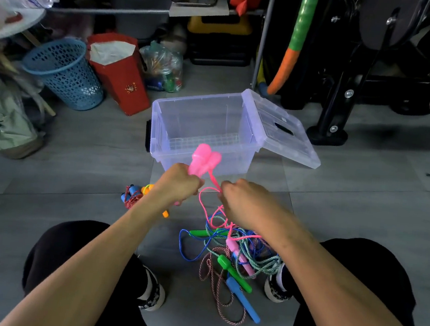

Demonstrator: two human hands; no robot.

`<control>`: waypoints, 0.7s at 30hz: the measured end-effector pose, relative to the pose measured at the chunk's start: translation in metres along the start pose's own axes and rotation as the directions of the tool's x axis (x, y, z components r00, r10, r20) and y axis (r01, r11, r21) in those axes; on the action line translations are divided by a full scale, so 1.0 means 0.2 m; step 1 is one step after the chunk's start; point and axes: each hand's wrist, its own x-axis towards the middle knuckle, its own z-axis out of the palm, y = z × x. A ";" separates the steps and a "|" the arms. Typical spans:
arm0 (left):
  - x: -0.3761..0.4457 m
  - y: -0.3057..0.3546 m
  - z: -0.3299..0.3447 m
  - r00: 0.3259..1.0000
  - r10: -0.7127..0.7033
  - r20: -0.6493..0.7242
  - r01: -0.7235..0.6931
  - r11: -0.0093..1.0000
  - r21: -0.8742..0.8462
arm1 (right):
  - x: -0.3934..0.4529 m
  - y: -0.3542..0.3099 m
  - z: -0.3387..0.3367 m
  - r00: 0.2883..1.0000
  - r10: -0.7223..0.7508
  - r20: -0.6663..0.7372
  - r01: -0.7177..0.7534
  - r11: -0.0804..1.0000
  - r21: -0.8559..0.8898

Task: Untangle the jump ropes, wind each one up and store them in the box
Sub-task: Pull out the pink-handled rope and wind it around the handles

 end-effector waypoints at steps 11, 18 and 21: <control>-0.04 0.00 0.01 0.837 0.340 0.428 -0.453 -0.006 0.891 | 0.07 0.19 -0.10 1.000 0.026 -0.005 -0.020 0.871 0.492; 0.01 -0.07 -0.08 0.532 0.771 0.349 -0.776 0.280 0.565 | 0.08 0.28 -0.04 0.985 0.154 -0.073 -0.051 0.676 0.735; 0.01 -0.08 -0.08 0.636 0.744 0.205 -0.728 0.489 0.482 | 0.10 0.28 -0.02 0.982 0.187 -0.034 -0.074 0.540 0.838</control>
